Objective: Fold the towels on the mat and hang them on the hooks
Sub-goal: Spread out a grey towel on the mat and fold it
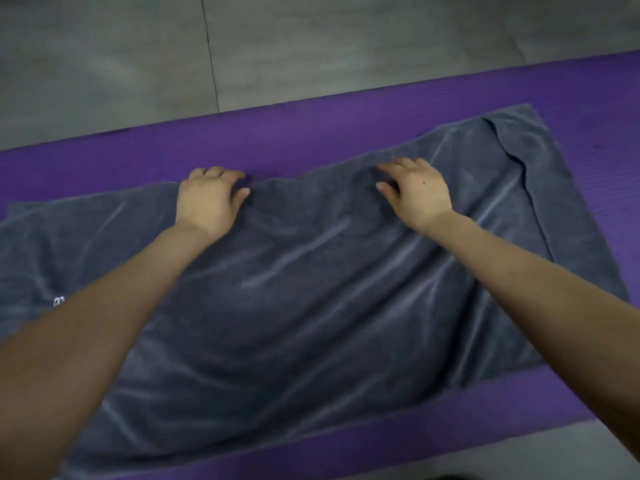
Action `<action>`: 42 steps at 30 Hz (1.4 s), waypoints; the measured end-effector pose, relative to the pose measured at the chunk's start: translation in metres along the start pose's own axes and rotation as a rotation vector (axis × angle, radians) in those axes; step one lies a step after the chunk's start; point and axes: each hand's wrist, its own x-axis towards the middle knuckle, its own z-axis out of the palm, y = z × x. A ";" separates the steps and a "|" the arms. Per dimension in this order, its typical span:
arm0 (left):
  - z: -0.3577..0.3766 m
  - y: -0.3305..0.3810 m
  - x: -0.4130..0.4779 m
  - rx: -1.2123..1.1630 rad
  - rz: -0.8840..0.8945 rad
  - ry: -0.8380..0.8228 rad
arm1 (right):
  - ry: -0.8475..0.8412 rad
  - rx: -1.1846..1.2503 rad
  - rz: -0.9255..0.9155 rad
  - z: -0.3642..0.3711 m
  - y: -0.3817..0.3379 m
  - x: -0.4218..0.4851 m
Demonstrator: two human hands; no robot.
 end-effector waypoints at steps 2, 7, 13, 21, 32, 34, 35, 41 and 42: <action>0.006 -0.001 0.007 -0.015 -0.043 -0.046 | -0.028 -0.074 0.020 0.008 -0.001 0.024; 0.016 -0.005 0.010 -0.015 -0.041 -0.085 | -0.004 -0.212 0.011 0.013 0.002 0.055; 0.002 -0.004 0.027 0.219 0.041 -0.028 | 0.081 -0.206 0.020 -0.001 0.006 0.069; -0.007 0.002 0.043 0.159 -0.097 0.061 | 0.132 -0.032 0.142 0.000 -0.007 0.053; 0.028 0.097 -0.075 0.052 0.570 -0.036 | 0.001 -0.201 0.294 -0.015 0.077 -0.202; 0.025 0.113 -0.076 0.121 0.638 -0.115 | -0.152 -0.225 0.351 -0.018 0.100 -0.224; 0.022 0.122 -0.076 0.152 0.658 -0.163 | -0.210 -0.235 0.369 -0.020 0.110 -0.233; 0.013 0.165 -0.084 0.314 0.667 -0.435 | -0.225 -0.230 0.471 -0.026 0.138 -0.261; 0.010 0.169 -0.085 0.321 0.661 -0.440 | -0.202 -0.221 0.462 -0.026 0.137 -0.261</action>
